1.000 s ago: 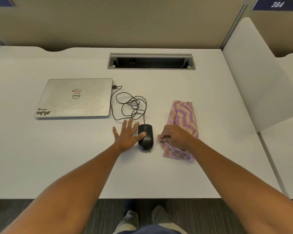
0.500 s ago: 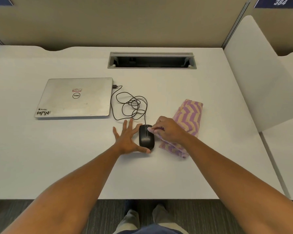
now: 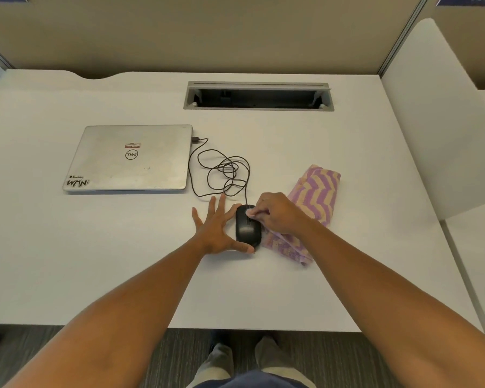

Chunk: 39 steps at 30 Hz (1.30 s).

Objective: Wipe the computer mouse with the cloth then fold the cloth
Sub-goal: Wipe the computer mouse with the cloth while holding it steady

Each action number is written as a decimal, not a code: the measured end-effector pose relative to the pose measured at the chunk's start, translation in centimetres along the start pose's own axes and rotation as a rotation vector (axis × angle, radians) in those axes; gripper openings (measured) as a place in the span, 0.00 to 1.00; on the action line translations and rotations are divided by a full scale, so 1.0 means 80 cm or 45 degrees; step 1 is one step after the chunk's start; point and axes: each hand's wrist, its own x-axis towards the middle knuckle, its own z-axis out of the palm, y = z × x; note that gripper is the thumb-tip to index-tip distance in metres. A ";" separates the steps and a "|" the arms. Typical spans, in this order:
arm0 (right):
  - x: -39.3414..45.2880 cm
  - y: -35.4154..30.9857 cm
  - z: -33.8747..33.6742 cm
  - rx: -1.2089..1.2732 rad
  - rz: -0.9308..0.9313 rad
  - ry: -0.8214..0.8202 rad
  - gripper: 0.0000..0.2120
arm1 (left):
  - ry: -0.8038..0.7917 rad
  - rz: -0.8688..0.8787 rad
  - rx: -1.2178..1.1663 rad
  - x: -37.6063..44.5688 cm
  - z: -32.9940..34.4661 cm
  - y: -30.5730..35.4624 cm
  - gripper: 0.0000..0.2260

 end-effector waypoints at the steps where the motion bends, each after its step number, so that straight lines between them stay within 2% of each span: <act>1: 0.002 -0.006 0.003 0.007 -0.019 -0.005 0.08 | 0.001 0.000 -0.001 0.000 0.000 0.000 0.60; 6: 0.001 -0.030 0.021 -0.125 -0.235 -0.337 0.07 | 0.007 0.011 -0.054 0.001 0.000 0.000 0.60; 9: 0.005 -0.028 0.014 0.010 -0.141 -0.207 0.05 | 0.011 0.013 -0.069 0.001 -0.001 0.000 0.58; 12: 0.014 -0.033 0.017 -0.001 -0.067 -0.025 0.07 | 0.007 0.007 -0.058 0.002 0.000 0.000 0.58; 13: 0.014 -0.037 0.021 -0.013 -0.076 -0.035 0.07 | 0.009 0.005 -0.058 0.002 0.001 0.001 0.59; 17: 0.003 -0.042 0.031 -0.038 -0.203 -0.287 0.09 | 0.025 -0.014 -0.023 0.003 0.001 0.001 0.58; 19: 0.002 -0.037 0.023 0.043 -0.153 -0.330 0.10 | 0.027 -0.010 -0.053 0.001 0.002 0.001 0.57; 21: 0.005 -0.035 0.015 0.131 -0.054 -0.273 0.11 | 0.015 0.000 -0.066 -0.001 0.000 0.001 0.57; 25: 0.020 -0.032 0.007 0.067 0.010 0.026 0.09 | 0.023 0.005 -0.051 -0.001 0.000 0.000 0.59; 27: 0.021 -0.035 0.010 0.088 0.000 -0.031 0.08 | 0.016 0.010 -0.051 -0.002 0.000 0.000 0.58; 30: 0.015 -0.037 0.024 0.038 -0.127 -0.228 0.09 | 0.018 0.019 -0.092 -0.001 0.000 0.001 0.56; 31: 0.015 -0.035 0.025 0.037 -0.138 -0.225 0.09 | 0.020 0.019 -0.096 0.000 0.000 0.001 0.57; 36: 0.028 -0.015 0.016 0.239 0.129 0.155 0.12 | 0.029 -0.005 -0.092 0.000 0.001 -0.001 0.60; 39: 0.030 -0.006 0.021 0.357 0.265 0.301 0.11 | 0.034 -0.020 -0.089 0.001 0.001 0.000 0.62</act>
